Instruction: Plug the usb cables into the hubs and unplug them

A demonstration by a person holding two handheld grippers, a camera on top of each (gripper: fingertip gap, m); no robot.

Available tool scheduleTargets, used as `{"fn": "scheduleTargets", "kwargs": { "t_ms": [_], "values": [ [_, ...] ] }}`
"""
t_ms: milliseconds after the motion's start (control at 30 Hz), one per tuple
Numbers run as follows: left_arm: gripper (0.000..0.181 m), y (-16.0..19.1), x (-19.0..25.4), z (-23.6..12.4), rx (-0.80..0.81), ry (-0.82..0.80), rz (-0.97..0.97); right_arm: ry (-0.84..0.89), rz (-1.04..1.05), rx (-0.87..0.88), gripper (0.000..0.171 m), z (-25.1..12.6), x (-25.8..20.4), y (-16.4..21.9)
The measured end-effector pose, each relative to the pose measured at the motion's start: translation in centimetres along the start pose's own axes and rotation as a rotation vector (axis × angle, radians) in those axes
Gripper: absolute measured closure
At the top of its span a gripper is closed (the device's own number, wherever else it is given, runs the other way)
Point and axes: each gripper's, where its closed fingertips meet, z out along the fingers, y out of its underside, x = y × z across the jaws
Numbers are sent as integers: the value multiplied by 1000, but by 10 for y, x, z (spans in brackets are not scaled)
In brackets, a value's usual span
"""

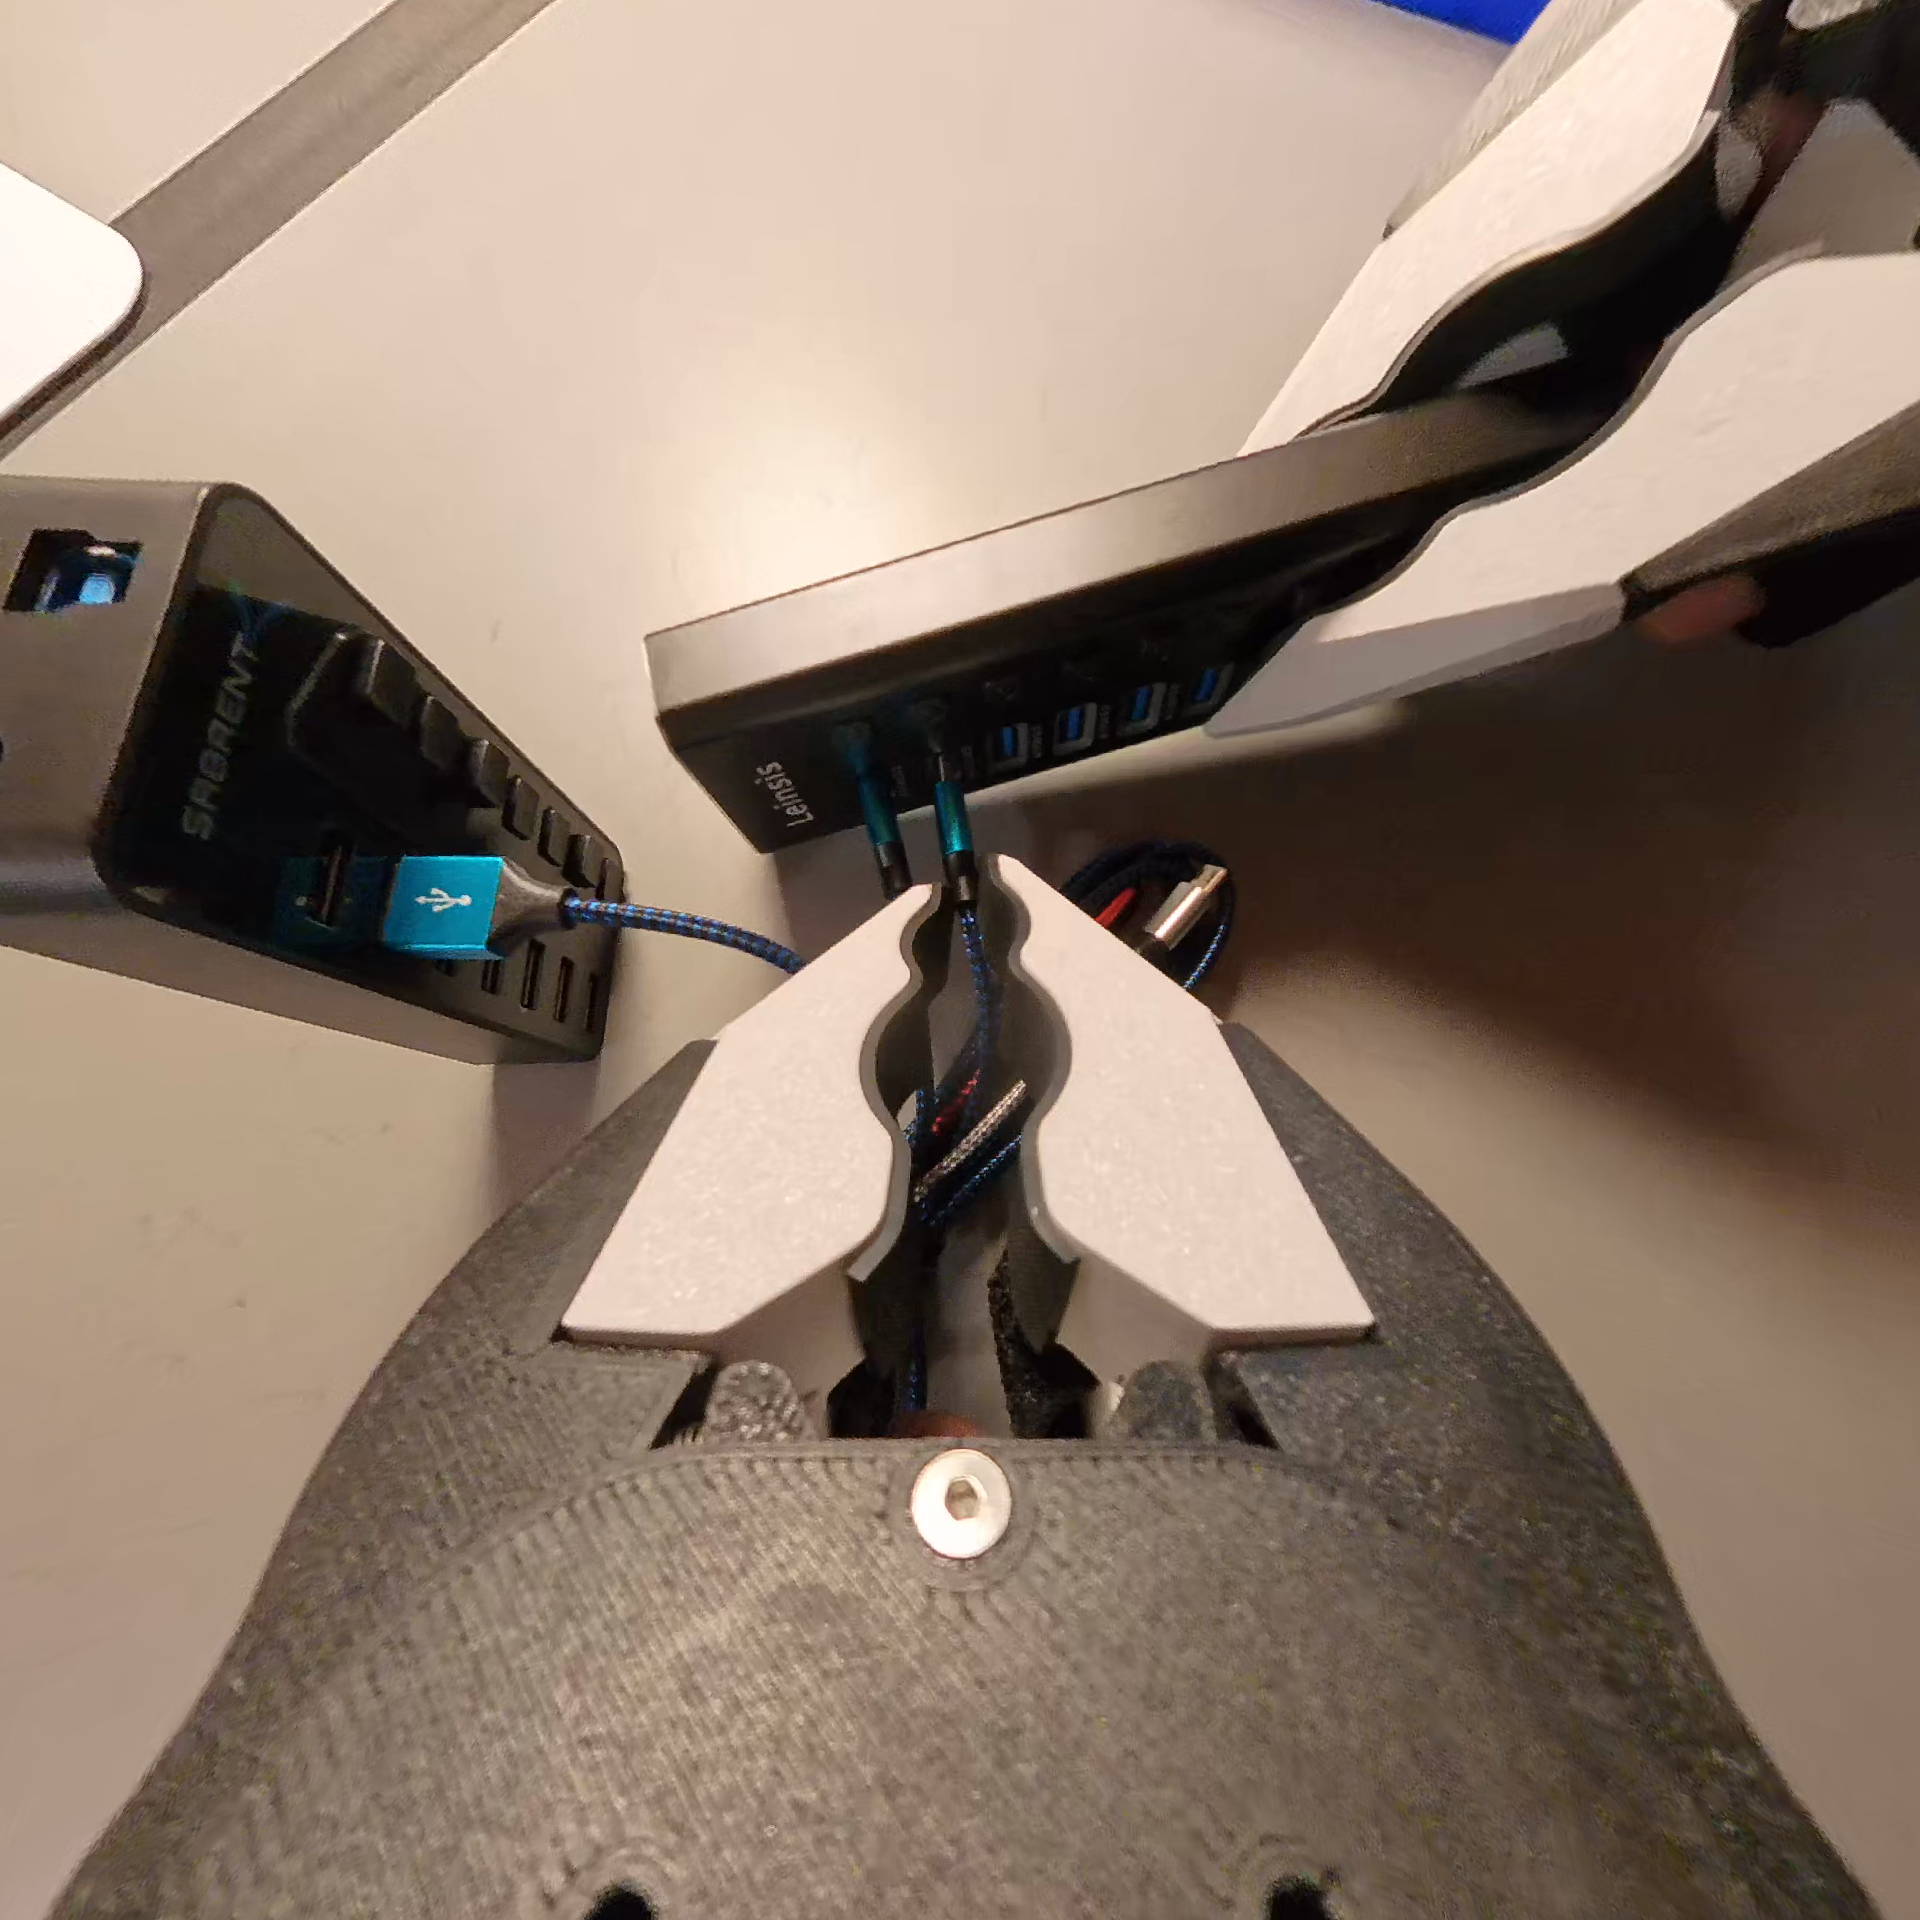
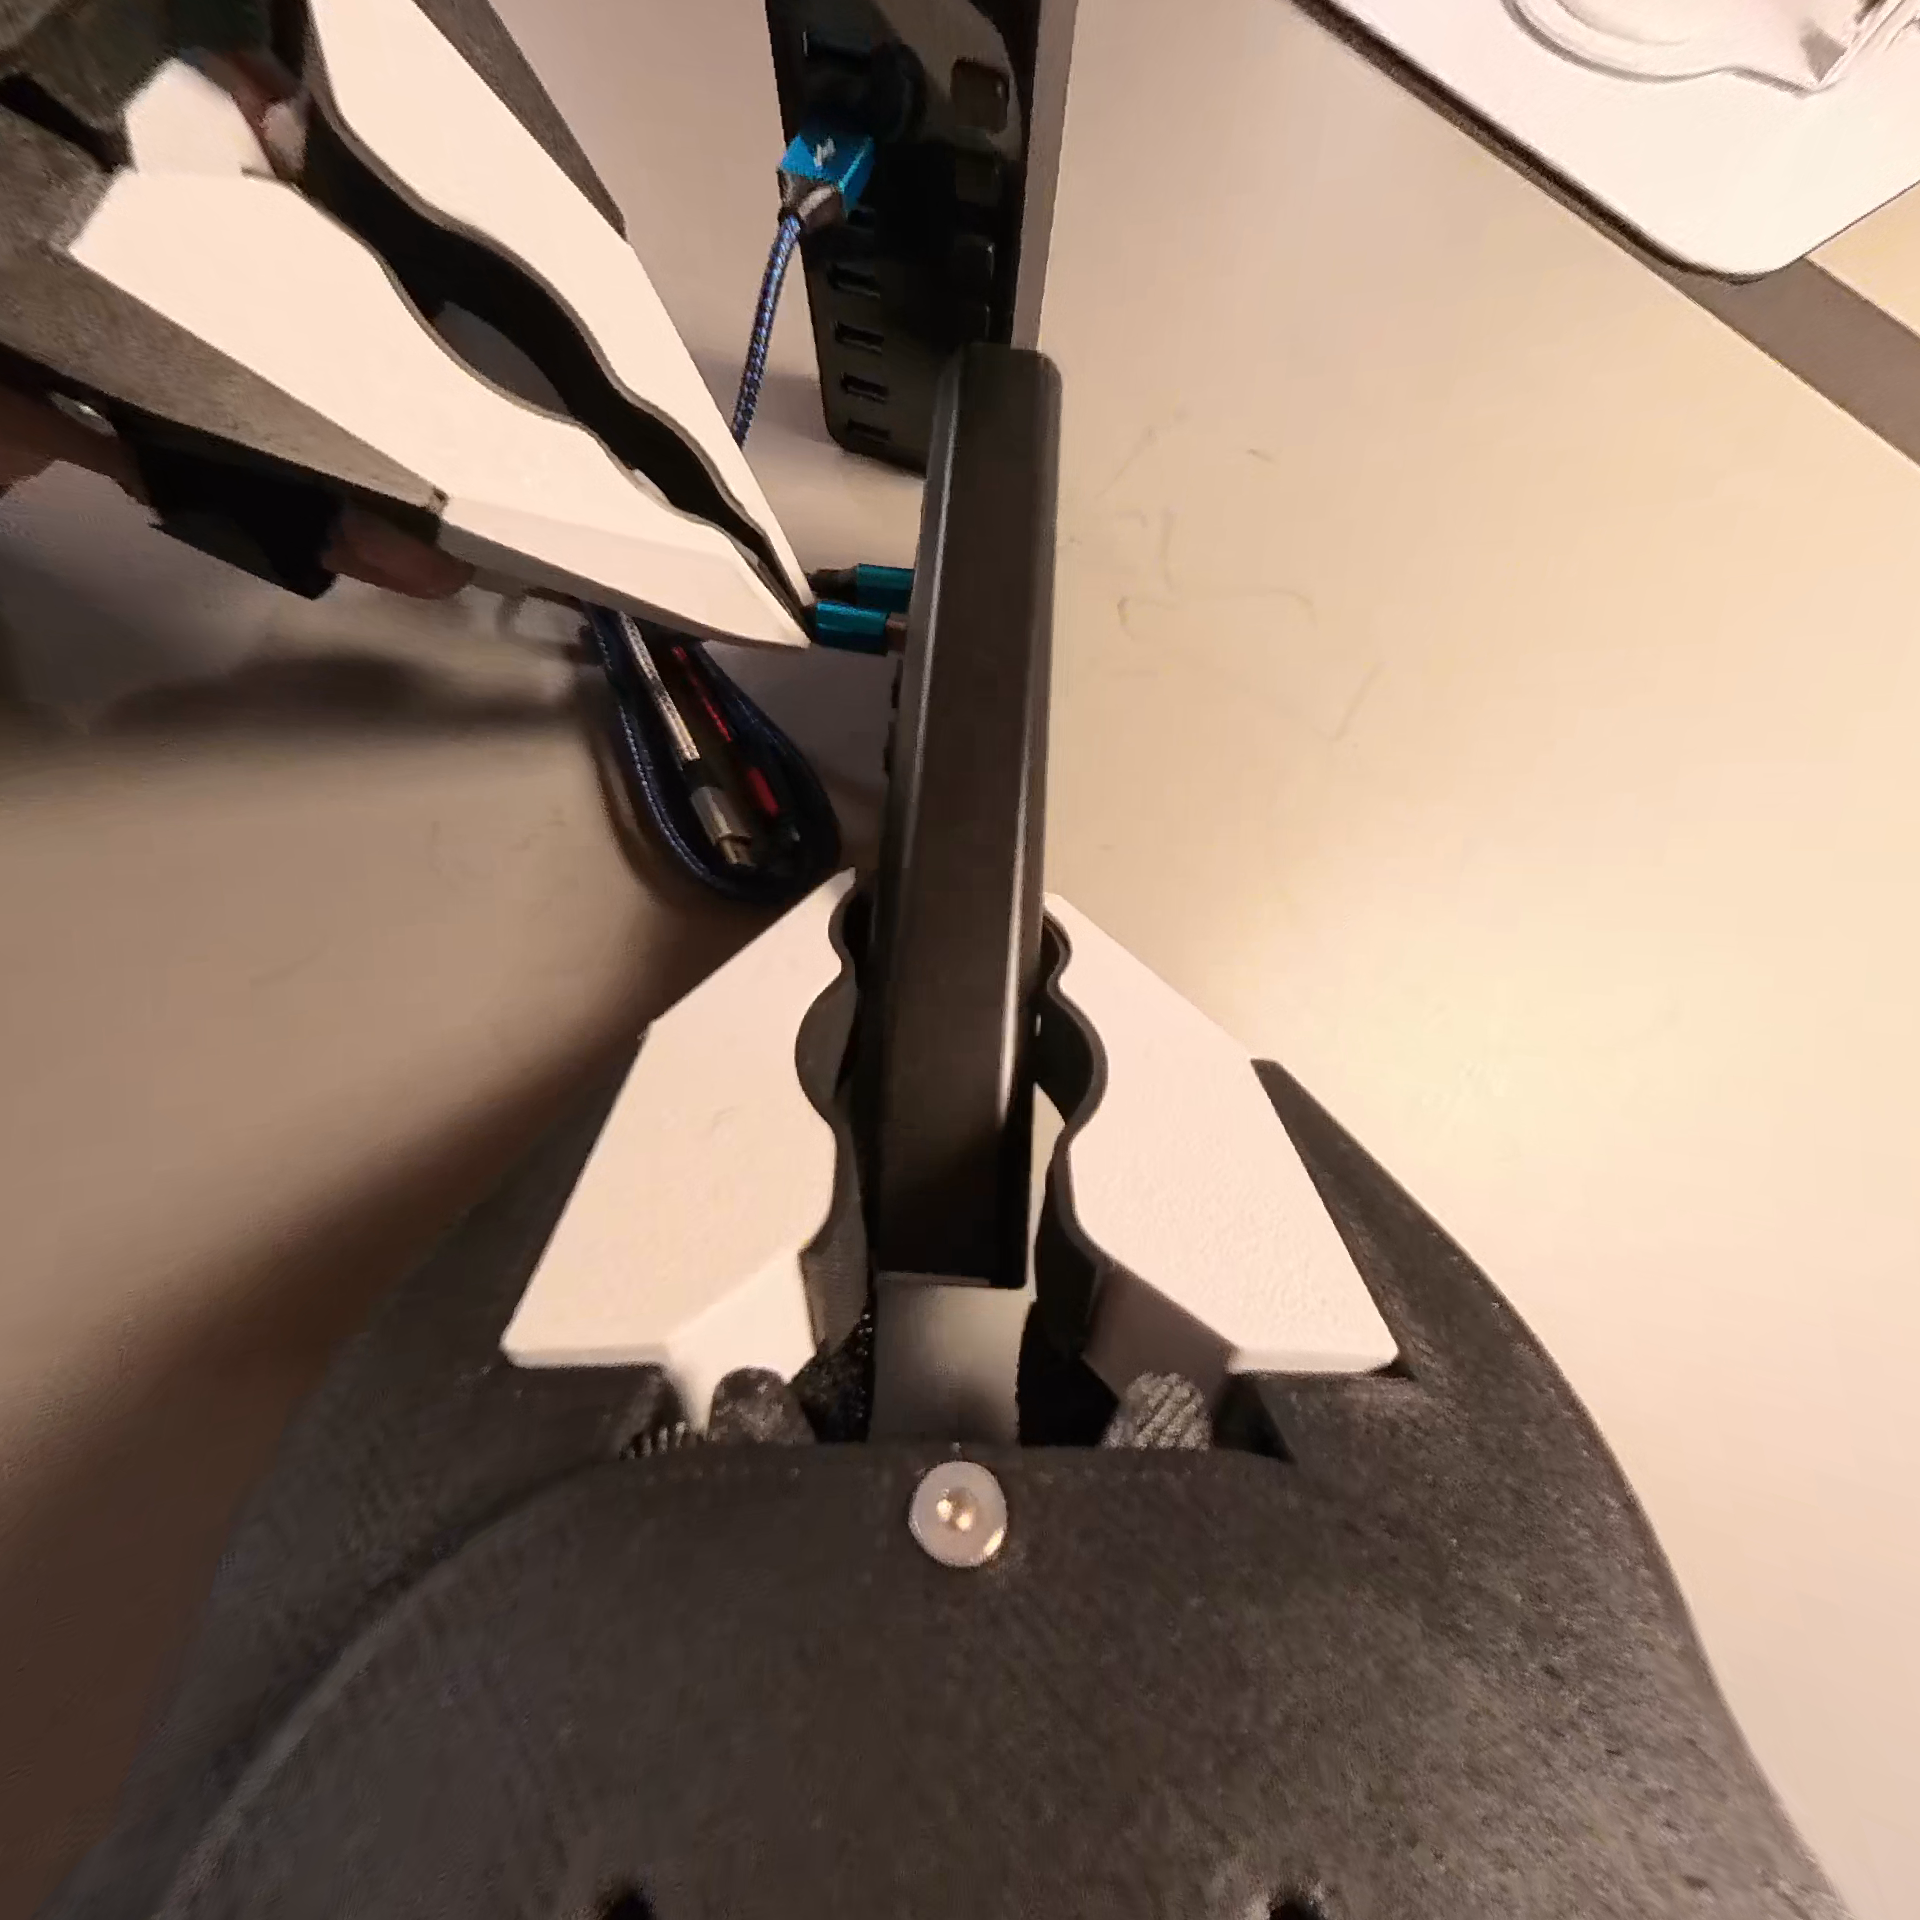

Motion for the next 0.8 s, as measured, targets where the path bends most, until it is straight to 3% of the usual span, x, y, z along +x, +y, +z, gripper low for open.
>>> {"fn": "scheduleTargets", "kwargs": {
  "t_ms": [233,600,800],
  "values": [
    [174,2,-1,0,1,-8,10,-17,39,26,145,1,0,-3],
    [175,0,-4,-1,56,119,-162,27,10,85,145,1,1,-12],
    [173,0,-4,-1,49,92,-137,37,35,104,146,1,2,-16]
  ]
}}
